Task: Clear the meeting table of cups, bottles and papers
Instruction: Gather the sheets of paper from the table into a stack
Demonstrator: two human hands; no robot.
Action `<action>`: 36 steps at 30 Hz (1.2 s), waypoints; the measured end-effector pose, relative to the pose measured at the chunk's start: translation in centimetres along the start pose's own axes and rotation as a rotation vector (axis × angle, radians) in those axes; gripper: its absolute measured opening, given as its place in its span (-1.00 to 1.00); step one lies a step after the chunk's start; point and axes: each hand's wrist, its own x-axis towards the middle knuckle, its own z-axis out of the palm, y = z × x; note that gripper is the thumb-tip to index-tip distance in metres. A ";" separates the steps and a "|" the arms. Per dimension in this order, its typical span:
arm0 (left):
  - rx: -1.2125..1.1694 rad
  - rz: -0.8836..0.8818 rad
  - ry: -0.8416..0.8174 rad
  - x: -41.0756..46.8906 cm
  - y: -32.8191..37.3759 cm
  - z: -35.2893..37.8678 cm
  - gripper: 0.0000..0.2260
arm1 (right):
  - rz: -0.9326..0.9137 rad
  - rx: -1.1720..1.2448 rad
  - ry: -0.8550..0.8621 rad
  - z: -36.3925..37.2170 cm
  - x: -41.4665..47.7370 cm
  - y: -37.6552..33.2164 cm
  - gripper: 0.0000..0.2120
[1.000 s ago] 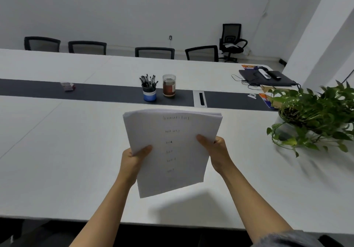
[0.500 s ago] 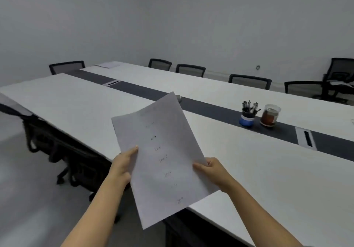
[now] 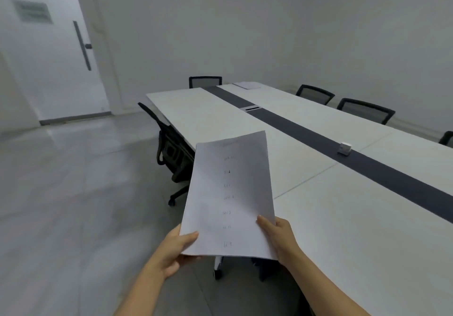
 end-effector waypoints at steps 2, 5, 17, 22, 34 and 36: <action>0.032 0.081 0.043 1.5 1.3 -1.6 -0.77 | 0.007 0.018 -0.037 2.0 2.4 -0.3 -0.90; 0.054 0.164 0.103 5.0 3.7 -4.1 -0.76 | 0.025 0.069 -0.103 4.8 7.2 -1.0 -0.91; 0.010 0.198 0.208 18.7 14.6 -17.5 -0.68 | 0.007 0.224 -0.393 15.6 31.4 -11.5 -0.80; -0.037 0.146 0.258 22.0 15.8 -24.6 -0.78 | 0.060 0.245 -0.447 21.8 39.4 -14.0 -0.86; -0.112 0.153 0.335 34.6 25.9 -46.6 -0.66 | 0.121 0.054 -0.693 47.8 55.3 -18.7 -0.79; -0.102 0.154 0.335 36.6 28.3 -50.4 -0.67 | 0.098 0.044 -0.664 51.1 58.0 -20.8 -0.79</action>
